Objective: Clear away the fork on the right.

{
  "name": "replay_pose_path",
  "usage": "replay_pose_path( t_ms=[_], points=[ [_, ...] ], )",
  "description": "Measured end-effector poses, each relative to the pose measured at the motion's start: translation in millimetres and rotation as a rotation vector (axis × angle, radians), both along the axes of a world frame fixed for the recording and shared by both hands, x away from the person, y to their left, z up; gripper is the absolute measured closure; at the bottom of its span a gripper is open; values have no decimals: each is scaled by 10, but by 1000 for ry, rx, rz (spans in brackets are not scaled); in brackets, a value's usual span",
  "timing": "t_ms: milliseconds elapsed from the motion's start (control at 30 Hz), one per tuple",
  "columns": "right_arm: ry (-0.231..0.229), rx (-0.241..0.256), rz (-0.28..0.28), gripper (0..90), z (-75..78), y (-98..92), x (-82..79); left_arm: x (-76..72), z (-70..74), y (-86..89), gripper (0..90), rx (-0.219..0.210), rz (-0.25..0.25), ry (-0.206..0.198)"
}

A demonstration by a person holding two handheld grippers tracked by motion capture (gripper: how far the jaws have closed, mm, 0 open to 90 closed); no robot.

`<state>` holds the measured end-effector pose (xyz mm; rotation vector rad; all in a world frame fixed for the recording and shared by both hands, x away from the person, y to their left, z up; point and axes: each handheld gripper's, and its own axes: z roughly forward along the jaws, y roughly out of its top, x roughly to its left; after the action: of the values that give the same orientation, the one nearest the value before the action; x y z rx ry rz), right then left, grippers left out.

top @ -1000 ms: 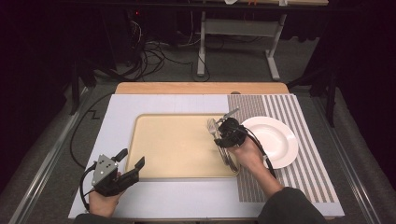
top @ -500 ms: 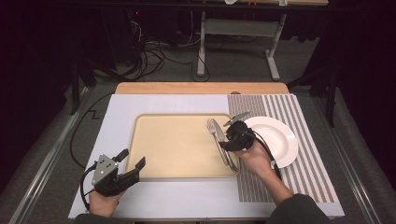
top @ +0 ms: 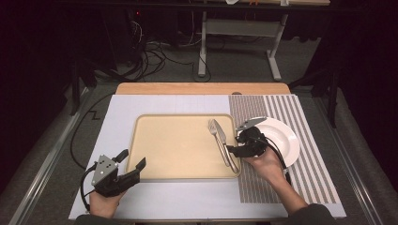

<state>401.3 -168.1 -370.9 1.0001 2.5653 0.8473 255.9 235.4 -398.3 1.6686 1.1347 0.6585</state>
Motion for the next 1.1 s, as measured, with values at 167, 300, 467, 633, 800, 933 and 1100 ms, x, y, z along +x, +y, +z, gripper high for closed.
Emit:
replay_pose_path(
  t_ms=[167,300,467,633,800,933,1100],
  points=[
    [-11,18,-10,456,-18,-95,-42,0,-1,0,319,0,1,-1],
    [-18,23,-14,443,-33,-167,-77,3,-4,-8,320,2,0,2],
    [-33,33,-21,436,-37,-245,-139,3,-5,-9,320,8,3,2],
    [-52,37,-21,411,-47,-319,-191,3,-4,-10,321,8,4,3],
    [-64,55,-32,401,-44,-421,-251,1,-3,-9,322,5,5,2],
    [-78,70,-45,399,-40,-523,-304,2,-3,-3,321,2,7,2],
    [-91,84,-67,389,-34,-640,-341,0,-2,-2,321,2,7,2]
  ],
)
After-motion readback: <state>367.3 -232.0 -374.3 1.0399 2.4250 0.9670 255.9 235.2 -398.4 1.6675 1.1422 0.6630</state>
